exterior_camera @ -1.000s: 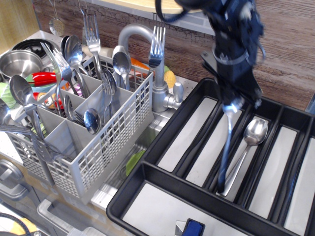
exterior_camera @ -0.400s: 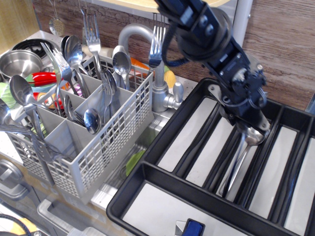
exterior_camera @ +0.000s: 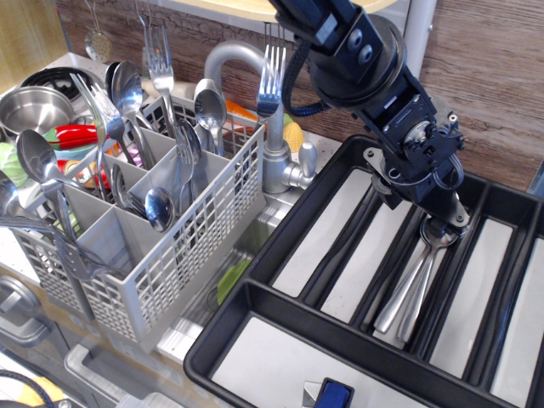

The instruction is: Put big spoon from basket to tray

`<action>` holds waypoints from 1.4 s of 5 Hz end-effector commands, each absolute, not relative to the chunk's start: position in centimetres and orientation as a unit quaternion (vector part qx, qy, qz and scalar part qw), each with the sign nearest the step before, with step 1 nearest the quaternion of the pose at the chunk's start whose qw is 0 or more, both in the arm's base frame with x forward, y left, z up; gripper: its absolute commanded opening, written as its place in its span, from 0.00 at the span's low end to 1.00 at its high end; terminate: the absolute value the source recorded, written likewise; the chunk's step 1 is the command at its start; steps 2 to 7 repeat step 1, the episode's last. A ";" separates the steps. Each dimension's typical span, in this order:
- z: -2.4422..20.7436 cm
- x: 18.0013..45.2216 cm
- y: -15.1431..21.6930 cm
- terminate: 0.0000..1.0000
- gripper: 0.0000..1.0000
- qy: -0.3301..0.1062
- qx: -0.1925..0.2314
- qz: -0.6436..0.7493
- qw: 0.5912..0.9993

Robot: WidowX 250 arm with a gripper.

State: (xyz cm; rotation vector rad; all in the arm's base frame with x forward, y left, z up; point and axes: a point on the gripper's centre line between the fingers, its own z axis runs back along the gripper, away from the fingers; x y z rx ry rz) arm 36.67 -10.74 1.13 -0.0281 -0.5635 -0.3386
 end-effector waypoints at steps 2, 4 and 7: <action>2.3 37.2 -10.7 1.00 1.00 -0.294 -0.017 -0.159 0.942; 2.3 37.2 -10.7 1.00 1.00 -0.294 -0.017 -0.159 0.942; 2.3 37.2 -10.7 1.00 1.00 -0.294 -0.017 -0.159 0.942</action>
